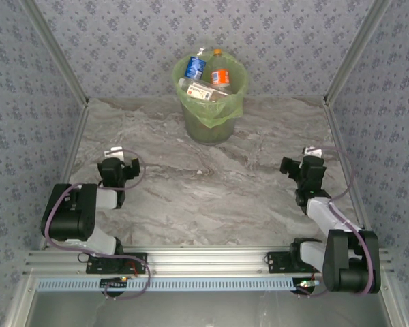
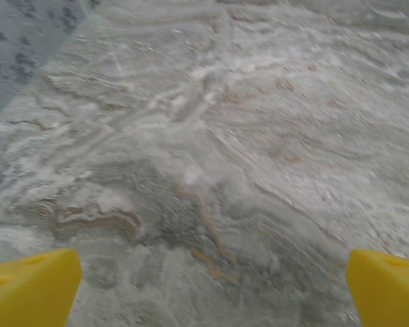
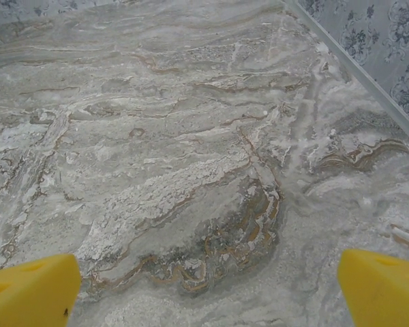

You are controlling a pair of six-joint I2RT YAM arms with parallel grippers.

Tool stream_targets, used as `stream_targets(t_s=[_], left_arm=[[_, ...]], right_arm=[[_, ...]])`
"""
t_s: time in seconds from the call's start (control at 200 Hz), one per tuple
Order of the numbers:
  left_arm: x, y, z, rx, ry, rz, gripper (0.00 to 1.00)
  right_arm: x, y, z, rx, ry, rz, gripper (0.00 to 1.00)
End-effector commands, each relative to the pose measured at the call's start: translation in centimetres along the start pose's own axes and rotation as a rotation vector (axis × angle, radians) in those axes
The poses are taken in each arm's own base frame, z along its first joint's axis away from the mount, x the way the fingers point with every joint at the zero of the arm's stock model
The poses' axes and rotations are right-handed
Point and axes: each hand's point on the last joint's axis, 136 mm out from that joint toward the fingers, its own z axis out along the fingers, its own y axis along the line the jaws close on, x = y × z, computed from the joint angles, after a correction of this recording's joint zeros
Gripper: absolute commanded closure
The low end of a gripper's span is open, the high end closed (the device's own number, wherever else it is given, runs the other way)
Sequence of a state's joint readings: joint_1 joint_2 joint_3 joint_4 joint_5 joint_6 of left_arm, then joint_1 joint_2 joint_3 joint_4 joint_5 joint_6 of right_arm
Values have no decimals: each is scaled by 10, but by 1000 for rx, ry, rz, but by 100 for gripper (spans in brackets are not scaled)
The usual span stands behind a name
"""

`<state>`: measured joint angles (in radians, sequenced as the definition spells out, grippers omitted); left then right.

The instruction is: Put the plastic bottles in the bin

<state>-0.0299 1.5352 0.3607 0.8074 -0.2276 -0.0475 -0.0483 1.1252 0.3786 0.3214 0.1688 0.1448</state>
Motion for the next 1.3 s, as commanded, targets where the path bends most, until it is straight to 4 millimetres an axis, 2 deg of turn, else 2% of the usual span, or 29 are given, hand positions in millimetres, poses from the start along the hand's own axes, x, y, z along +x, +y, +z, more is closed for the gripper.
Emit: stream_targets(t_s=[0.0, 0.115, 0.285, 0.36, 0.65, 0.725, 0.76, 0.8, 0.805, 0.84, 1.069, 1.124, 1.184, 1.294], left_arm=[[-27, 17, 1, -86, -88, -63, 1], [-27, 16, 1, -86, -88, -63, 1], [-27, 16, 1, -84, -86, -62, 1], [-27, 16, 1, -85, -87, -62, 1], [-27, 16, 1, -84, -86, -62, 1], [-27, 16, 1, -85, -88, -63, 1], [-27, 16, 1, -83, -87, -62, 1], [-27, 16, 1, -84, -86, -63, 1], [-27, 16, 1, -84, -86, -62, 1], [-27, 16, 1, -84, -88, -62, 1], [-27, 15, 1, -80, -87, -60, 1], [-27, 16, 1, -82, -87, -61, 1], [-27, 15, 1, -80, -87, -60, 1], [-27, 15, 1, -80, -88, -60, 1]], right_arm=[[-8, 1, 4, -8, -64, 9, 1], [-1, -2, 13, 12, -72, 33, 1], [-12, 10, 27, 7, -100, -59, 1], [-17, 19, 26, -12, -147, -128, 1], [-1, 41, 21, -120, -241, -204, 1], [5, 39, 30, -101, -220, -202, 1], [0, 36, 36, -69, -221, -189, 1], [-1, 34, 44, -51, -161, -181, 1], [7, 32, 46, -47, -126, -185, 1], [4, 32, 52, -67, -106, -161, 1], [2, 28, 52, -77, -107, -143, 1], [7, 48, 52, -203, -83, -190, 1], [6, 51, 50, -261, -90, -175, 1], [7, 50, 50, -257, -87, -173, 1]])
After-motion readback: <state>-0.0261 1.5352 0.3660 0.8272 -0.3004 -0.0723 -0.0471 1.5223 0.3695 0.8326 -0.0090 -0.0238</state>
